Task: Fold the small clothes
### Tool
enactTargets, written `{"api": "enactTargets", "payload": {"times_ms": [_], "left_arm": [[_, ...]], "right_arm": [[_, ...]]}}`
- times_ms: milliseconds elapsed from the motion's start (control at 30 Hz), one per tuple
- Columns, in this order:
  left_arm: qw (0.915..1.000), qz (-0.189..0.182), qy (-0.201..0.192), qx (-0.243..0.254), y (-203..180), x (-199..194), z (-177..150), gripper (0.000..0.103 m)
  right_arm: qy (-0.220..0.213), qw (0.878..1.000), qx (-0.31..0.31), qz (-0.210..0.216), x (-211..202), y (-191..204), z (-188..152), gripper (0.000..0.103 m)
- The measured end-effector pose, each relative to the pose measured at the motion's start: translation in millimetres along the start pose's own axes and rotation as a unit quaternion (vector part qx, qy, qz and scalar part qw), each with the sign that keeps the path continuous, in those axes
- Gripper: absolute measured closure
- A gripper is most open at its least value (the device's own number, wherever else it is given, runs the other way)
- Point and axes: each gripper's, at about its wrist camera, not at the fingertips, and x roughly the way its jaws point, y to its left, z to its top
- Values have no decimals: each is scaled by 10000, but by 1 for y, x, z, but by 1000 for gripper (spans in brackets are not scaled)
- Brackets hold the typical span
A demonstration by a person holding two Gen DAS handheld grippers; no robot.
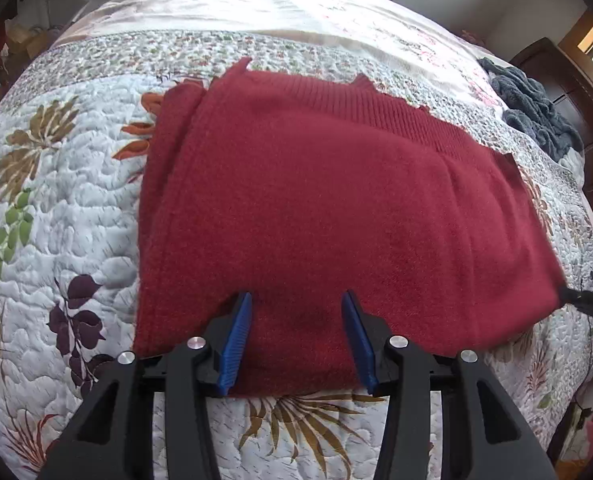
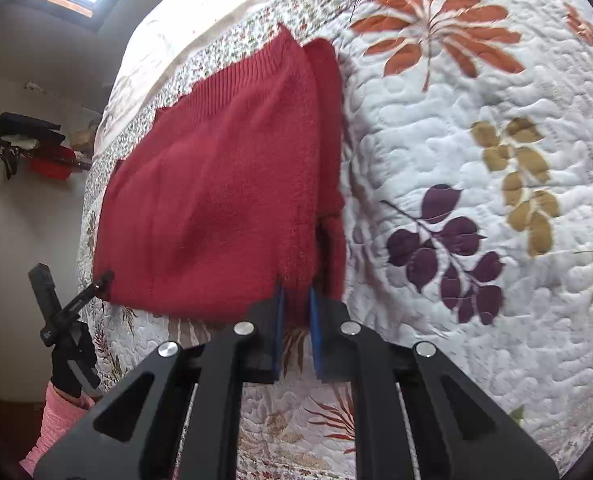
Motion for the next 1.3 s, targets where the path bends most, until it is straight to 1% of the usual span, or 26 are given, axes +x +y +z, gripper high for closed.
{"api": "enactTargets", "payload": {"times_ms": [67,167,267,367,633,733,800,833,900,967,1033,1167,1233,1300], "left_arm": [[10000,-16,39,-19,2,2,-2,56],[9999,-33,78,-60,5,7,-4,56],[10000,-45,60,-48,6,10,-7,56],[10000,-62,41,-50,7,11,-8,56],[10000,2,-38,-37,6,13,-12,56],[10000,42,-29,-83,3,10,-10,56],[9999,43,-76,-99,-3,3,-6,56],[9999,-8,-140,-95,-6,-2,-4,56],[9994,-130,-309,-18,-17,-12,5,56],[9990,-197,-399,102,-30,-16,16,56],[9986,-243,-439,186,-41,-15,27,56],[9984,-261,-468,165,-57,-1,50,56],[9986,-293,-436,94,-61,9,58,56],[9988,-232,-422,69,-63,17,61,56]], "right_arm": [[46,9999,-11,-138,1,-2,-3,95],[213,9991,42,-359,13,-13,-10,96],[278,9988,235,-331,27,-25,-13,96],[274,9985,265,-384,37,-29,-16,96],[306,9981,281,-460,42,-28,-15,93],[326,9982,242,-452,36,-28,-12,85],[228,9985,132,-479,28,-22,-8,81],[113,9990,48,-436,19,-16,-4,79],[-57,9996,60,-273,8,-9,5,62],[-185,9997,109,-115,1,-7,17,61],[-230,9996,166,-46,-1,-7,30,60],[-80,9988,361,317,11,-15,52,59],[-21,9984,410,394,20,-16,60,59],[19,9982,449,393,23,-26,61,59]]}}
